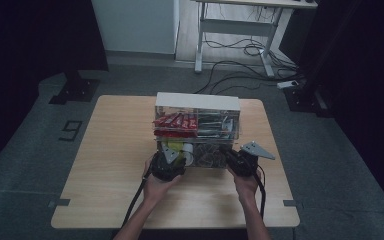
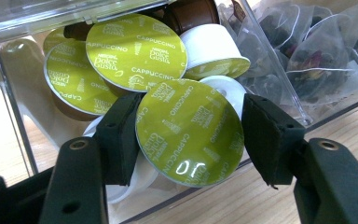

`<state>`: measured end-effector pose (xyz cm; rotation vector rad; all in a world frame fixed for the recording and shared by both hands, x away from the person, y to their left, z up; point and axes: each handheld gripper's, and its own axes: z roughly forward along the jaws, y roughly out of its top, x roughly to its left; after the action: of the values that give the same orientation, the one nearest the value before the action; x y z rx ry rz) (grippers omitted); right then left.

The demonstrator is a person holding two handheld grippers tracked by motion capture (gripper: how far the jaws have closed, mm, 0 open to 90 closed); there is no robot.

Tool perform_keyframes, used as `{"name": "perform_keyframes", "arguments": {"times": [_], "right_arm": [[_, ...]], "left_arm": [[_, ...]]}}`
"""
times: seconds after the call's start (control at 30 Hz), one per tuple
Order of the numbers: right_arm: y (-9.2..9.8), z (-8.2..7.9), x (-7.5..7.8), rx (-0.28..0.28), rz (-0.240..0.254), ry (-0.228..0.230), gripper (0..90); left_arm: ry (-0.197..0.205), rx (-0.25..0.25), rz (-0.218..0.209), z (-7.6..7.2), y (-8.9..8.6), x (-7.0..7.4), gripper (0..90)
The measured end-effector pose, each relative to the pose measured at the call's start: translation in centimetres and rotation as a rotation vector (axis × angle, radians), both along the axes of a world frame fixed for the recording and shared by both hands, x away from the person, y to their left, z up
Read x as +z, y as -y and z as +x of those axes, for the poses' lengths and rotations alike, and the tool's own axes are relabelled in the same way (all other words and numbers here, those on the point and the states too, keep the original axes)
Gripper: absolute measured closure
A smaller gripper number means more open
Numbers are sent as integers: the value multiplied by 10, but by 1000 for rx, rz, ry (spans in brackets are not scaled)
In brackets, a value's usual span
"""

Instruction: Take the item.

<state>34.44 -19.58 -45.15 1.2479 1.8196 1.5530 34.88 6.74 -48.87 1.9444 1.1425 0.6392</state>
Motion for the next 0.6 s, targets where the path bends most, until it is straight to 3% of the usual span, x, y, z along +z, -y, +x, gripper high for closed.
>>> {"name": "perform_keyframes", "arguments": {"times": [0.6], "right_arm": [[0, 0, 0, 2, 4, -3, 880]], "left_arm": [[55, -18, -60, -17, -10, 17, 402]]}}
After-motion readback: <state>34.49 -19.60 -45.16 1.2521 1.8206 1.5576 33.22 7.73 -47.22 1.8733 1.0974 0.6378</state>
